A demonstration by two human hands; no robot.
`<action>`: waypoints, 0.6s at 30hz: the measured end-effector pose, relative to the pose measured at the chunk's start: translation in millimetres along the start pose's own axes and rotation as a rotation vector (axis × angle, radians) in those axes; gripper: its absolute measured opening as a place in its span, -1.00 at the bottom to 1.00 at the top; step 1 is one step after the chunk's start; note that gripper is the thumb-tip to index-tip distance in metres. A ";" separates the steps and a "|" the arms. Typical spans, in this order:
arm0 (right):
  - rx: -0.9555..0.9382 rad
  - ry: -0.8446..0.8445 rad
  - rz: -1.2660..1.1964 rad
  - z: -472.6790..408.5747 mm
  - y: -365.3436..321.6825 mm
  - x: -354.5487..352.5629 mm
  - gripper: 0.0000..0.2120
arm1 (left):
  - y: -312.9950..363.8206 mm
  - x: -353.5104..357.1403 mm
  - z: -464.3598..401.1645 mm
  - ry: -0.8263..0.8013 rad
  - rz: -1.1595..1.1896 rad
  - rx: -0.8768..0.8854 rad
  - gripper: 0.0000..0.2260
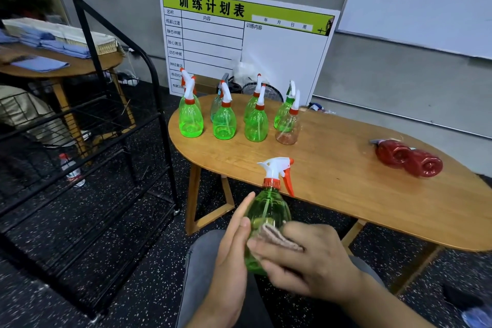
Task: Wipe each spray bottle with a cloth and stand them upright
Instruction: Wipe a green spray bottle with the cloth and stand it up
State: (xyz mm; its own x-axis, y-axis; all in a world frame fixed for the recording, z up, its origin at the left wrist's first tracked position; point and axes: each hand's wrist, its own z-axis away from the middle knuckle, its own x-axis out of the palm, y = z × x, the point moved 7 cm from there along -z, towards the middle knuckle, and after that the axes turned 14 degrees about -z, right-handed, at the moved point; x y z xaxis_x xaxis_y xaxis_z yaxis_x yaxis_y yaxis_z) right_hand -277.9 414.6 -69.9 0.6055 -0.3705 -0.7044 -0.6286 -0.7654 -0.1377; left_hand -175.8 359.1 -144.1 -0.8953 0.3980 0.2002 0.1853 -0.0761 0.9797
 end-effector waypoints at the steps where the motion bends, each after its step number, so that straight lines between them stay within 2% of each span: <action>1: 0.058 0.039 -0.011 -2.1 9.5 -2.9 -0.77 | -1.1 -0.8 -0.2 0.015 0.002 -0.003 -0.58; 5: 0.432 0.233 -0.089 -7.9 58.2 -17.9 -0.72 | -5.8 -0.8 -2.0 0.014 -0.023 0.005 -0.68; 7: 0.511 0.284 -0.129 -7.7 66.8 -16.9 -0.72 | -6.1 -2.1 -2.5 0.022 -0.024 -0.004 -0.66; 11: 0.413 0.257 -0.141 -6.9 43.2 -6.3 -0.73 | -5.7 -5.9 -4.9 0.056 -0.036 0.012 -0.67; 16: 0.013 -0.063 0.001 7.3 -7.5 13.9 -0.75 | -11.9 -6.3 -5.4 0.039 0.013 0.005 -0.62; 18: -0.035 -0.096 0.031 10.9 -11.4 12.6 -0.75 | -11.1 -3.9 -4.5 0.027 0.031 0.006 -0.60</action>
State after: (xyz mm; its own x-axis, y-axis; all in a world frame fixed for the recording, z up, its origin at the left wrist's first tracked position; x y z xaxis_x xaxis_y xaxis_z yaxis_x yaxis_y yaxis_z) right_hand -268.5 424.4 -84.8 0.5355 -0.3428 -0.7719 -0.6278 -0.7729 -0.0923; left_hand -176.2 354.2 -155.7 -0.8997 0.3707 0.2305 0.2152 -0.0827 0.9731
